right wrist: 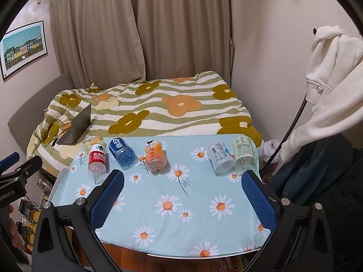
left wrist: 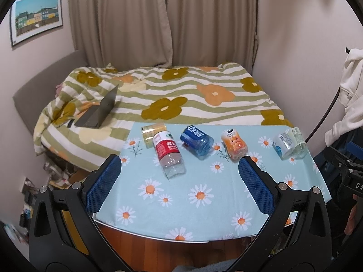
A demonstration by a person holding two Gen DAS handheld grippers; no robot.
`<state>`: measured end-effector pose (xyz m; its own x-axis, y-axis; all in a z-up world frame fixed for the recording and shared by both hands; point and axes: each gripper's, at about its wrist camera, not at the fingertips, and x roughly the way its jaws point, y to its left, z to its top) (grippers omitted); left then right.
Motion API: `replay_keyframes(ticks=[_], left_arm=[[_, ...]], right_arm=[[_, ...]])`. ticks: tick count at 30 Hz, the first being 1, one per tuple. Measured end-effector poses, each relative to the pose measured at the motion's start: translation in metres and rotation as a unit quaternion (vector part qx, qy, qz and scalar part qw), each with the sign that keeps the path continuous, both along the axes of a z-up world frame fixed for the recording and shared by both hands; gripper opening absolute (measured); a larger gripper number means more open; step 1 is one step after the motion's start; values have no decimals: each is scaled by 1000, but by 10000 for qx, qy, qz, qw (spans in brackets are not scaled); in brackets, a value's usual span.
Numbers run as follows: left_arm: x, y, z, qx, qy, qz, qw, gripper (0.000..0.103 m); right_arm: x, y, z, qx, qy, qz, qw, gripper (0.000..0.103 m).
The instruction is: Flip cup upright
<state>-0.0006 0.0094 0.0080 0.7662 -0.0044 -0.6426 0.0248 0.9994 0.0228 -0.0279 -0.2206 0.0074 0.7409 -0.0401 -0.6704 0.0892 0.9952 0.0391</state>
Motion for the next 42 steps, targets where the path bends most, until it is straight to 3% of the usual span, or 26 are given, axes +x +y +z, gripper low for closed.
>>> replay_keyframes(ticks=[38,42], left_arm=[[-1,0,1,1,-26,0,10000,103],[1,6,13,-4,-25,30,10000,103]], right_arm=[[1,-6,5,15,-41,7,10000,103],[2,-7,5,20,-49,4,10000,103]])
